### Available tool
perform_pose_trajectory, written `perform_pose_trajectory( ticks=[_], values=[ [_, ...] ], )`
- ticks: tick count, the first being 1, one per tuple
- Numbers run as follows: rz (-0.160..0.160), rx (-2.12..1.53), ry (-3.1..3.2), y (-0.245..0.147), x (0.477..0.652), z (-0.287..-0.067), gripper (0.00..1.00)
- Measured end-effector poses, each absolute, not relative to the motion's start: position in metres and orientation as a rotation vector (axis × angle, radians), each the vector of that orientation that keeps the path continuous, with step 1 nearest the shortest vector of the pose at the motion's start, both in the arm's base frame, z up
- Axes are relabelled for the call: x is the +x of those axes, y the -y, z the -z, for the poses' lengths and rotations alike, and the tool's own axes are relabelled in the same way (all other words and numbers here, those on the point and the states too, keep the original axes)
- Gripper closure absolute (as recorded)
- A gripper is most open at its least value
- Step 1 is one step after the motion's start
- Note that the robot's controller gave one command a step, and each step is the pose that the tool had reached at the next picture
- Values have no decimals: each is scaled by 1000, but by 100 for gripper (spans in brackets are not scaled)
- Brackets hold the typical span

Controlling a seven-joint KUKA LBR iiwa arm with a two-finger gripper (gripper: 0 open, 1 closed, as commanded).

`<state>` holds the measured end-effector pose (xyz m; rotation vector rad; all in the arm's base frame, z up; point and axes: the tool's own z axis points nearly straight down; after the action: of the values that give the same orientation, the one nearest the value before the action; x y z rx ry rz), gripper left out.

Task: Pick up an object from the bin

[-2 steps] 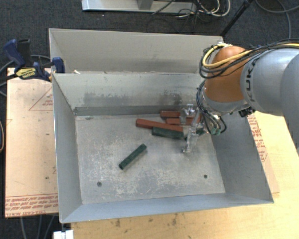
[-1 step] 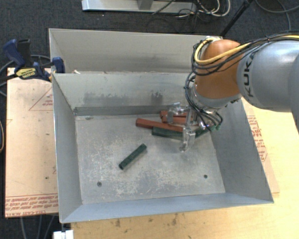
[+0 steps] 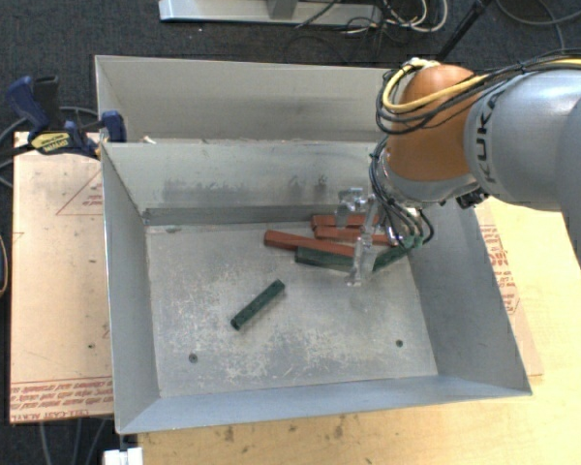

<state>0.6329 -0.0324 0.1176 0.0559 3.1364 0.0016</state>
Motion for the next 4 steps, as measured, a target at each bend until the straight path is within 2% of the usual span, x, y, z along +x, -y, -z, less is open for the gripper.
perform_pose_trajectory(
  ticks=[1,2,3,4],
  values=[
    [-4,434,-3105,31,618,-71,0],
    [-2,432,-3107,31,619,-72,0],
    [-2,430,-3099,31,622,-76,100],
    [-3,428,-3103,31,624,-149,100]
  ],
)
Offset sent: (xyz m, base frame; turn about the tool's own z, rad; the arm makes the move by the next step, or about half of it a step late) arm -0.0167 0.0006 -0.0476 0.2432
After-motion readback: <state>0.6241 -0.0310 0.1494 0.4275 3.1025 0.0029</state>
